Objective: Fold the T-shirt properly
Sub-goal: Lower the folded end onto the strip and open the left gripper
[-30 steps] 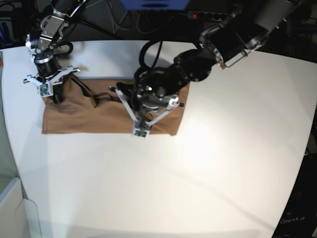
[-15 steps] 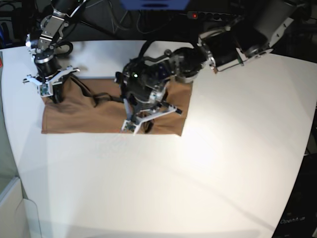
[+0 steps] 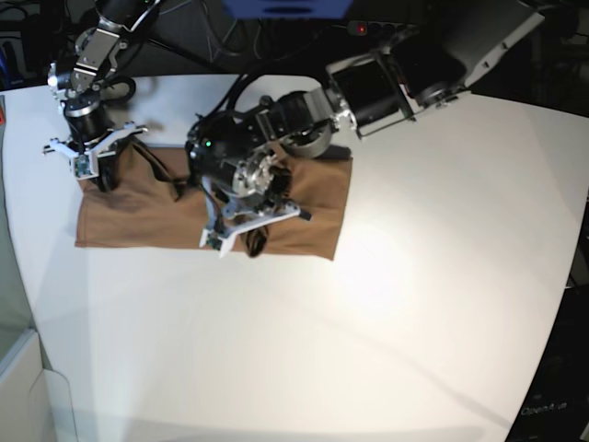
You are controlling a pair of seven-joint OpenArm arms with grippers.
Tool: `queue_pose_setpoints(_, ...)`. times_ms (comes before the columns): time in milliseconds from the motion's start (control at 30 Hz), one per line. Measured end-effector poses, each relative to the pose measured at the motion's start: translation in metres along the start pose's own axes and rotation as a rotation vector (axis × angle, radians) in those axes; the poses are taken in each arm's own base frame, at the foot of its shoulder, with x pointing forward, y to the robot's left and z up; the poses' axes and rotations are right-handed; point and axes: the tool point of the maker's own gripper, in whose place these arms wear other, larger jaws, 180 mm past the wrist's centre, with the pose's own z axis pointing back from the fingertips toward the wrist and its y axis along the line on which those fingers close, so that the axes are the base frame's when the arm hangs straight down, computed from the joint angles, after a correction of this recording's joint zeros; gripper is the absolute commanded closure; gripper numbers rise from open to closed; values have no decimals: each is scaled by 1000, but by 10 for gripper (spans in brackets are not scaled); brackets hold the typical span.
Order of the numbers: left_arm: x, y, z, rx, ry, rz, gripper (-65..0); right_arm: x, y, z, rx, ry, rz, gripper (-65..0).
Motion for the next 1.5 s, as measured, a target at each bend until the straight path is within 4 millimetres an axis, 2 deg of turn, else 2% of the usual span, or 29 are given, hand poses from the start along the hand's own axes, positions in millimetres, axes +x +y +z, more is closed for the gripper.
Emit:
queue_pose_setpoints(133,17,8,2,4,-22,59,-23,0,0,0,0,0,0,-55)
queue_pose_setpoints(467,24,5,4,-9,-47,74,-27,0,0,0,0,0,0,-55)
queue_pose_setpoints(533,23,5,4,-9,-47,74,-49,0,0,0,0,1,0,-55)
queue_pose_setpoints(600,23,5,4,-9,-47,74,-130,0,0,0,0,1,0,-55)
queue_pose_setpoints(767,27,5,4,-11,-68,76,-483,-1,0,1,-1,2,0,-55)
queue_pose_setpoints(800,28,5,5,-12,-80,76,-532,-2,0,2,-1,3,0,-55)
queue_pose_setpoints(867,30,2,5,-17,-108,78,-564,-2,0,2,-1,0,-1,-55)
queue_pose_setpoints(933,27,-2,7,-33,-114,82,-554,-2,0,2,-1,-1,-2,-55)
queue_pose_setpoints(1000,34,-3,15,-56,-161,104,-533,-2,0,2,-1,0,-2,-55)
queue_pose_setpoints(1100,48,12,27,-83,-210,223,-473,-2,0,2,-1,0,-1,-55)
queue_pose_setpoints(1200,43,42,29,-64,-236,302,-301,-2,0,2,1,-2,-3,-54)
queue_pose_setpoints(1300,24,63,24,-45,-233,367,-37,-2,0,2,-1,0,-2,-54)
queue_pose_setpoints(1333,20,70,23,-51,-235,380,0,-2,0,2,-1,1,0,-54)
queue_pose_setpoints(1400,12,80,20,-103,-230,430,-39,-3,0,3,0,2,1,-54)
queue_pose_setpoints(1500,-6,104,8,-135,-206,522,-24,-2,0,3,1,-1,-4,-54)
